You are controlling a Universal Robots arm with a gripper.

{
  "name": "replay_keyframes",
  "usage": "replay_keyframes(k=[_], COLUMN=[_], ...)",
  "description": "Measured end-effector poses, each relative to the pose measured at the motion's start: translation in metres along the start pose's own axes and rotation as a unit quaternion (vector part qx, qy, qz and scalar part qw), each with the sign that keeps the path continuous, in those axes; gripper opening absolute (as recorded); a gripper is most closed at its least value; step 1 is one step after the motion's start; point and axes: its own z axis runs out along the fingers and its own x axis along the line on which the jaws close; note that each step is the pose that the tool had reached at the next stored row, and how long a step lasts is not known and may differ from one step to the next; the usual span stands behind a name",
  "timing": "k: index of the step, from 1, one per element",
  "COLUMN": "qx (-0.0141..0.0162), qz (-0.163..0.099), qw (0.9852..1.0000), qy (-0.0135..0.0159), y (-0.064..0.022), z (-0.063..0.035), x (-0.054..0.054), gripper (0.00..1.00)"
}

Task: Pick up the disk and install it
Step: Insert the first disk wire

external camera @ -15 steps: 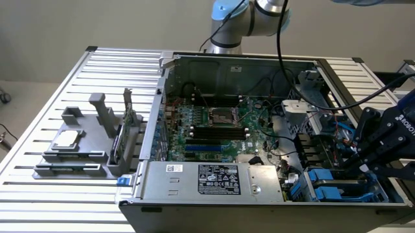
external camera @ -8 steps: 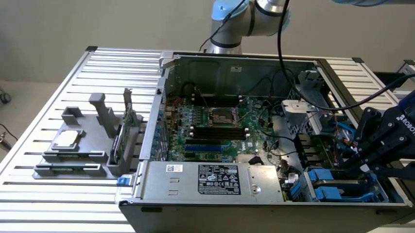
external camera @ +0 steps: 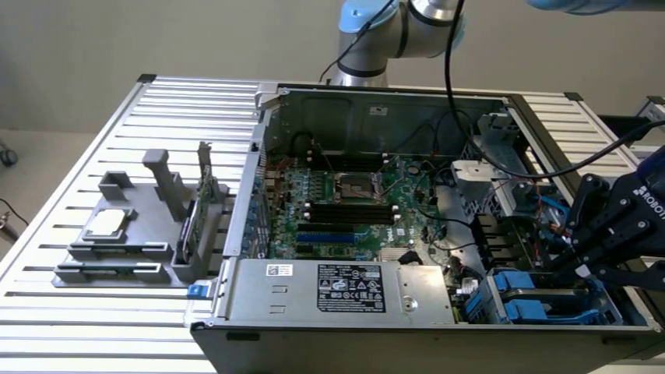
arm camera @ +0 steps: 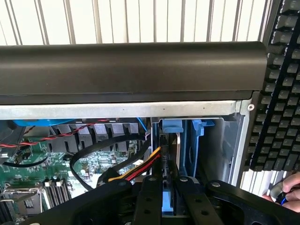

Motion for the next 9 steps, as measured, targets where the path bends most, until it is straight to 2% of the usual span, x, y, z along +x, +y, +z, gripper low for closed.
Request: replay_keyframes(k=[9], qx=[0.0048], qz=[0.000], qw=[1.0000], qy=[-0.0005], y=[0.0034], z=[0.0027], x=[0.0001], gripper=[0.17])
